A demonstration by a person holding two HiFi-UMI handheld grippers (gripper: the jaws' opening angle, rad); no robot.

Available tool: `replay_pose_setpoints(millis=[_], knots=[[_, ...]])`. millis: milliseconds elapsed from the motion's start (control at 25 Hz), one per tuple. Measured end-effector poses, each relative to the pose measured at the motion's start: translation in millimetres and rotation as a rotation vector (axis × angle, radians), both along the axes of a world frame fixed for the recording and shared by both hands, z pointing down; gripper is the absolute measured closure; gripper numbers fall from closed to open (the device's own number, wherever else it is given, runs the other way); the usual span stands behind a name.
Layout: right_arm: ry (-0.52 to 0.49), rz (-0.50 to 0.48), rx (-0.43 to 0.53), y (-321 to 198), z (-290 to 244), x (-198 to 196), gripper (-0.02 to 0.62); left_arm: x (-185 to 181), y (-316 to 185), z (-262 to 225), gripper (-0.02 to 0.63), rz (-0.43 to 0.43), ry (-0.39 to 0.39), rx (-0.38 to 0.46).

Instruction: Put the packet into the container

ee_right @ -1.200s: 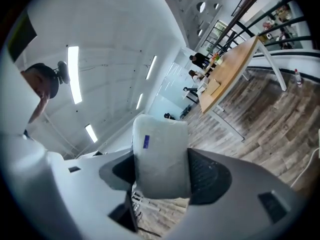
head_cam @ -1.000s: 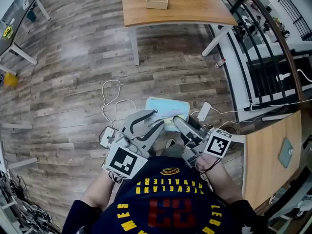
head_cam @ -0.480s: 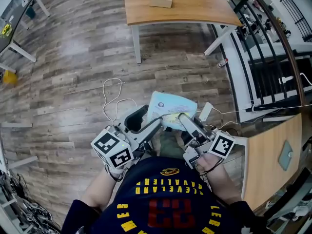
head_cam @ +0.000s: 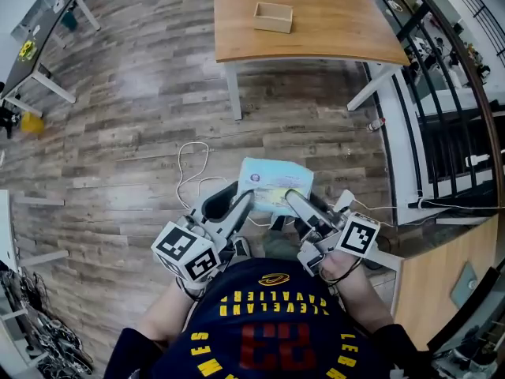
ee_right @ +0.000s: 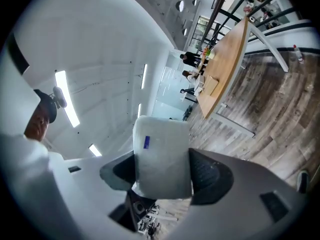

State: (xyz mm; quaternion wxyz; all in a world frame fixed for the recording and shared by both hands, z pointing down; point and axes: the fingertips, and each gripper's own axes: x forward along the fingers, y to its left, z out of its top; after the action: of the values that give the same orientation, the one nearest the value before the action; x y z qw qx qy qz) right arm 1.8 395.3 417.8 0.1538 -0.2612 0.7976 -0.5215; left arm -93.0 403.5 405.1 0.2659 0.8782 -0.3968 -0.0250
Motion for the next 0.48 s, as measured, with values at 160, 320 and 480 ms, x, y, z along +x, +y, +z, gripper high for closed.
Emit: replay_pose_setpoints(millis=[160, 320, 480], knots=[[0.073, -0.022, 0.029, -35.6, 4.3, 8.4, 0.319, 6.5, -32.7, 2.1, 0.505, -0.066, 0.054, -0.044], [0.162, -0.001, 0.096, -66.3, 0.2, 26.8, 0.304, 15.9, -59.0, -2.5, 0.514, -0.116, 0.123, -0.067], [0.189, 0.018, 0.141, -89.1, -8.4, 46.0, 0.299, 20.7, -79.0, -8.6, 0.518, -0.157, 0.150, -0.061]])
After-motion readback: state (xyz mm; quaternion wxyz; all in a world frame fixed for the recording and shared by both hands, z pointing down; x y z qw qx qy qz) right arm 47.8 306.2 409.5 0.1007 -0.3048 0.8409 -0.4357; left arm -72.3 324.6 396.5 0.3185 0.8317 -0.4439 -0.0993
